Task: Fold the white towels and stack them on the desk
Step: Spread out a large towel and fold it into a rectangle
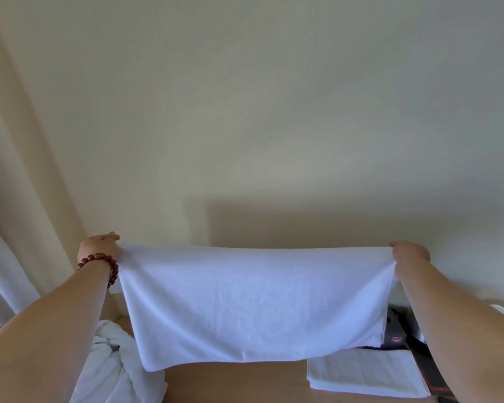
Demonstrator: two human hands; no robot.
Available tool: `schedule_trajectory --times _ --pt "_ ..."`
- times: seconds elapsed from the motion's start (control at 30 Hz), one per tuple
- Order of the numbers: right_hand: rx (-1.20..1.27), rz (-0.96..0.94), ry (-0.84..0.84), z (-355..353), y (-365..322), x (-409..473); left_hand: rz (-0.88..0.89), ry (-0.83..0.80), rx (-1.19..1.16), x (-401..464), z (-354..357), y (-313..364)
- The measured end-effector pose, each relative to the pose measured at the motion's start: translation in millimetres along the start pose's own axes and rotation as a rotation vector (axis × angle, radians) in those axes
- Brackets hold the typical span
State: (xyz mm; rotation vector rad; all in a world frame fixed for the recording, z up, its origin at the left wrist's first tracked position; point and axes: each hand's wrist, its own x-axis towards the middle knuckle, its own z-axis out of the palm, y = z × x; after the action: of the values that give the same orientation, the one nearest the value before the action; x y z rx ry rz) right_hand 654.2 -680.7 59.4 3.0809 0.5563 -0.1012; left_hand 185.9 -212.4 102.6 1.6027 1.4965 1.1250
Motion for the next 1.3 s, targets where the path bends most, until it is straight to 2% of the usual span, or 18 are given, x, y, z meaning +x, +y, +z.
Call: schedule_trajectory --times 0.17,0.33,0.4,0.57,0.63,0.73,0.77,0.8,0.83,0.97,1.07,1.17,1.3 --pt "-0.053 0.001 0.022 -8.4 -9.2 1.8 -0.025 0.09 -0.028 0.8 0.4 1.2" --pt "-0.033 0.051 0.031 -15.2 -15.5 -2.6 -0.118 -0.002 0.009 11.3 -1.2 -12.0" --pt "-0.027 0.066 -0.019 -10.9 -17.9 -7.7 -0.137 -0.081 0.099 12.8 -1.1 -22.8" --pt "0.005 0.104 -0.129 20.1 -19.1 -9.8 -0.108 -0.074 0.206 -0.3 8.7 -51.3" --pt "0.046 0.125 -0.153 33.4 -21.1 -9.5 -0.127 -0.088 0.181 -5.5 16.1 -62.7" --pt "-0.031 -0.006 -0.194 55.5 -25.5 5.0 -0.144 -0.092 0.137 -5.1 24.1 -76.5" --pt "-0.057 0.004 -0.208 59.1 -24.3 7.2 -0.154 -0.084 0.129 -5.3 25.0 -78.9" --pt "0.1 0.07 -0.206 65.6 -23.7 15.0 -0.164 -0.072 0.111 -3.3 27.9 -81.6" --pt "0.12 0.096 -0.213 72.8 -23.6 24.6 -0.193 -0.067 0.094 -0.6 32.4 -83.6" --pt "0.203 0.001 -0.082 80.8 -32.2 45.1 -0.198 -0.051 0.07 1.6 50.4 -67.9" --pt "0.306 0.02 -0.006 63.5 -44.1 52.7 -0.199 -0.034 -0.053 14.9 63.9 -42.9" --pt "0.373 0.032 0.149 51.5 -45.9 55.9 -0.187 -0.035 -0.182 30.3 72.3 -25.3" --pt "0.423 0.071 0.186 65.6 -31.6 49.5 -0.098 0.025 -0.257 14.8 80.7 -21.5"
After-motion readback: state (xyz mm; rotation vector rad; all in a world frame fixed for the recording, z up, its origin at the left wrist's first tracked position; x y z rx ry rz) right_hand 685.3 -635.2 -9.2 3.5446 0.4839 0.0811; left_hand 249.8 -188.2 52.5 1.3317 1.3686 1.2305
